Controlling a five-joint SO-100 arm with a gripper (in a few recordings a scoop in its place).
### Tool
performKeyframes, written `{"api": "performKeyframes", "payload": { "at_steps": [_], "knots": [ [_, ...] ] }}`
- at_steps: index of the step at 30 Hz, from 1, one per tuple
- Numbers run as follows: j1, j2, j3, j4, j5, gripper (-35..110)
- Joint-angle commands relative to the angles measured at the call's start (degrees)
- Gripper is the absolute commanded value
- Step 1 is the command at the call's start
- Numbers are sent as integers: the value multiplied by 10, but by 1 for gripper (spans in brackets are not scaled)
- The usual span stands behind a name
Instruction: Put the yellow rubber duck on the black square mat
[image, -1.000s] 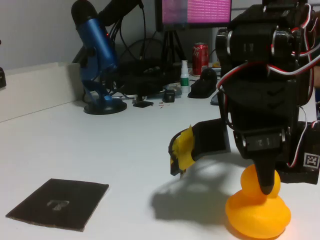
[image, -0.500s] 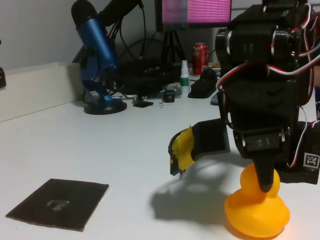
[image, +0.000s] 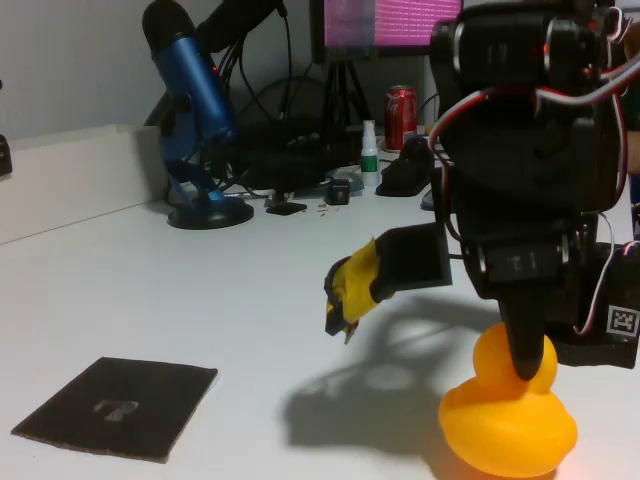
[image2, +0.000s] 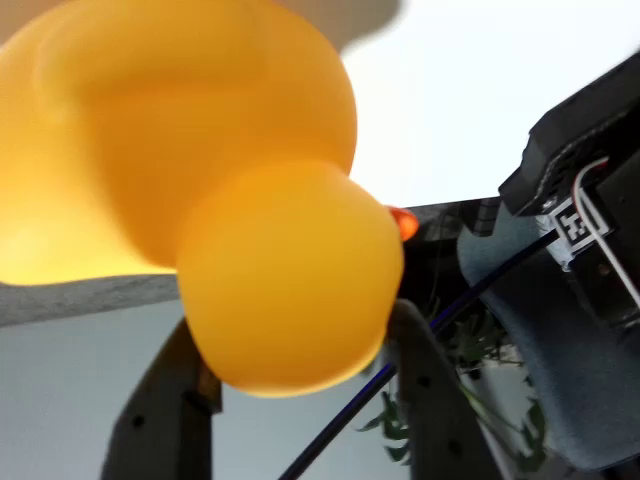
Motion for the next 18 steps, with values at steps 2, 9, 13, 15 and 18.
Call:
{"api": "performKeyframes", "payload": {
  "at_steps": [2, 9, 13, 15, 18],
  "knots": [
    [7, 15, -33, 27, -9, 10],
    [46, 15, -69, 19, -9, 10],
    [113, 15, -163, 19, -9, 10],
    [139, 14, -208, 20, -9, 10],
    [177, 14, -265, 23, -8, 10]
  ]
}}
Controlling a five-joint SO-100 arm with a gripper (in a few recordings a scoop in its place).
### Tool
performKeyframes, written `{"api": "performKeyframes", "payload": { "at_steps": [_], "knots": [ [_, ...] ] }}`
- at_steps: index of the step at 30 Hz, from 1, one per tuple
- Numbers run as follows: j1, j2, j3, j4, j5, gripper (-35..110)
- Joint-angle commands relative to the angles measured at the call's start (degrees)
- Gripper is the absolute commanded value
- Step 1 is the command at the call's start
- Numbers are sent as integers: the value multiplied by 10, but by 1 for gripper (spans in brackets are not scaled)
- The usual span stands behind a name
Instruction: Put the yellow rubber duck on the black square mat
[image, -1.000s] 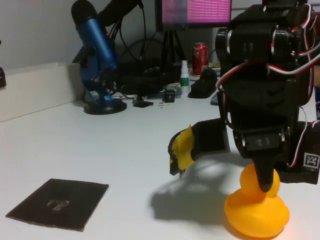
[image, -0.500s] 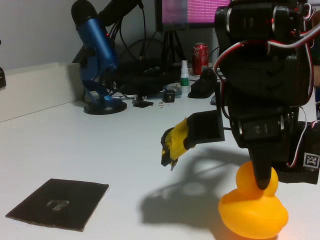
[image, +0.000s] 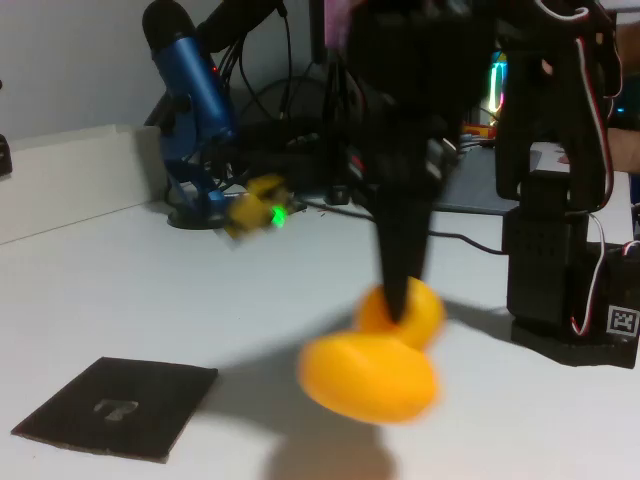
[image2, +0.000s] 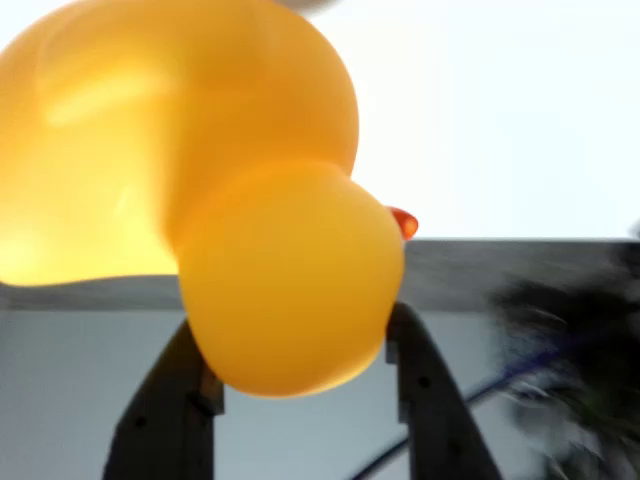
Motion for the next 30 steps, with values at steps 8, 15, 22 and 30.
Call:
{"api": "performKeyframes", "payload": {
  "at_steps": [8, 15, 22, 30],
  "knots": [
    [129, 18, -142, 20, 24, 10],
    [145, 11, -205, 18, 91, 10],
    [153, 8, -229, 17, 152, 10],
    [215, -73, -327, 17, 204, 10]
  ]
}}
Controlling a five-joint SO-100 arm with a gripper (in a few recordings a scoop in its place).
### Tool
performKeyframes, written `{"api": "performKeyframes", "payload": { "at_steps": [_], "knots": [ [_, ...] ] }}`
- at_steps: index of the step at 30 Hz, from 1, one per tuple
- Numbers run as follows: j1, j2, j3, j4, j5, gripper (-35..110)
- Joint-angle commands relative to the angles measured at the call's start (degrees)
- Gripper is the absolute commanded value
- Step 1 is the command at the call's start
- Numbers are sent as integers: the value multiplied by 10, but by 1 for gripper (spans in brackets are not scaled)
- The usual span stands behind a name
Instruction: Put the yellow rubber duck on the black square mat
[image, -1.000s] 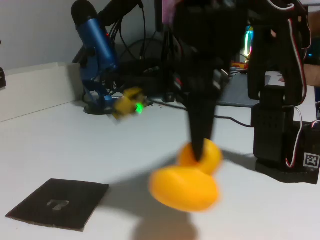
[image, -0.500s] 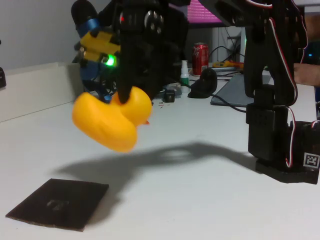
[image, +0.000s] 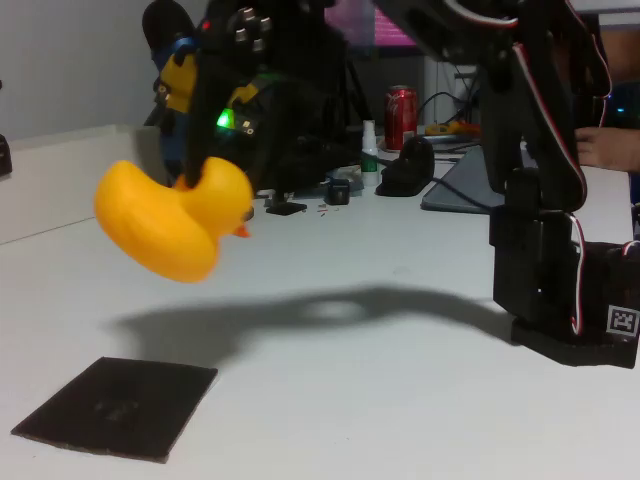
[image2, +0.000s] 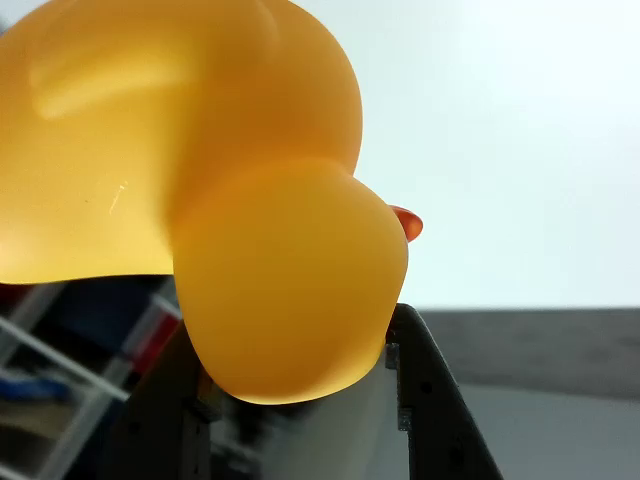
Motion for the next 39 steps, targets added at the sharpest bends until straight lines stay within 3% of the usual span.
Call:
{"api": "performKeyframes", "payload": {
  "at_steps": [1, 19, 39],
  "knots": [
    [21, -7, -72, 18, 11, 10],
    [143, -112, -134, 17, 54, 10],
    [56, -203, -133, 48, 49, 10]
  ]
}}
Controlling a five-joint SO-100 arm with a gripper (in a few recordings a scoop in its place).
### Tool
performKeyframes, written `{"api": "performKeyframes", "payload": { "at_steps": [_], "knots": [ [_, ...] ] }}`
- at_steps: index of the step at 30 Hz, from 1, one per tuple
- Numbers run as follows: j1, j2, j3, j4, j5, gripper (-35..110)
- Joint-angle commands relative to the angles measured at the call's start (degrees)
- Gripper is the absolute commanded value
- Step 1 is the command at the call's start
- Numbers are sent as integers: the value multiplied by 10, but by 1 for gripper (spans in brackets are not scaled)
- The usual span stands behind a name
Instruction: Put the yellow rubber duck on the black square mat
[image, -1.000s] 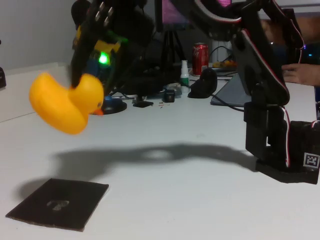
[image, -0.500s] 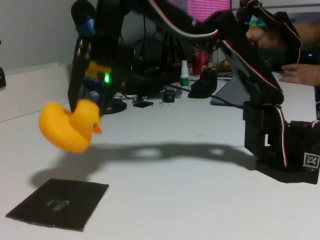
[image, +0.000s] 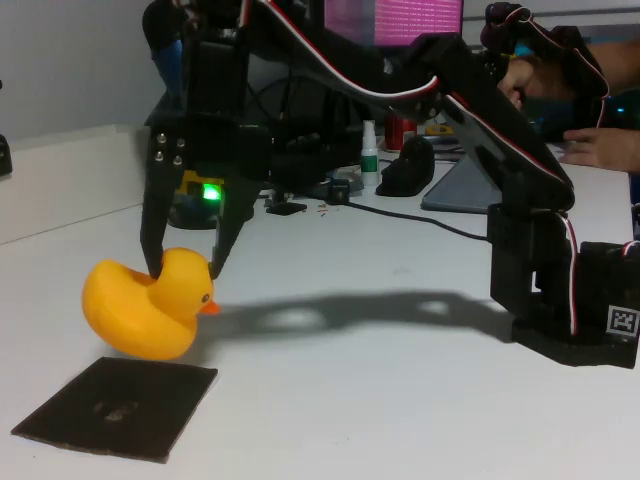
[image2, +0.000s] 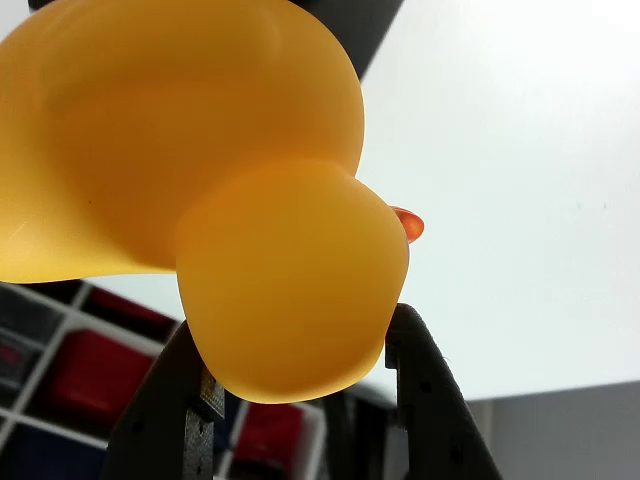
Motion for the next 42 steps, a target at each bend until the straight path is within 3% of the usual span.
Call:
{"api": "performKeyframes", "payload": {
  "at_steps": [1, 36, 42],
  "knots": [
    [-11, 12, -18, 35, -7, 10],
    [-20, -62, -13, 33, -10, 11],
    [-25, -56, -12, 34, -45, 24]
  ]
}}
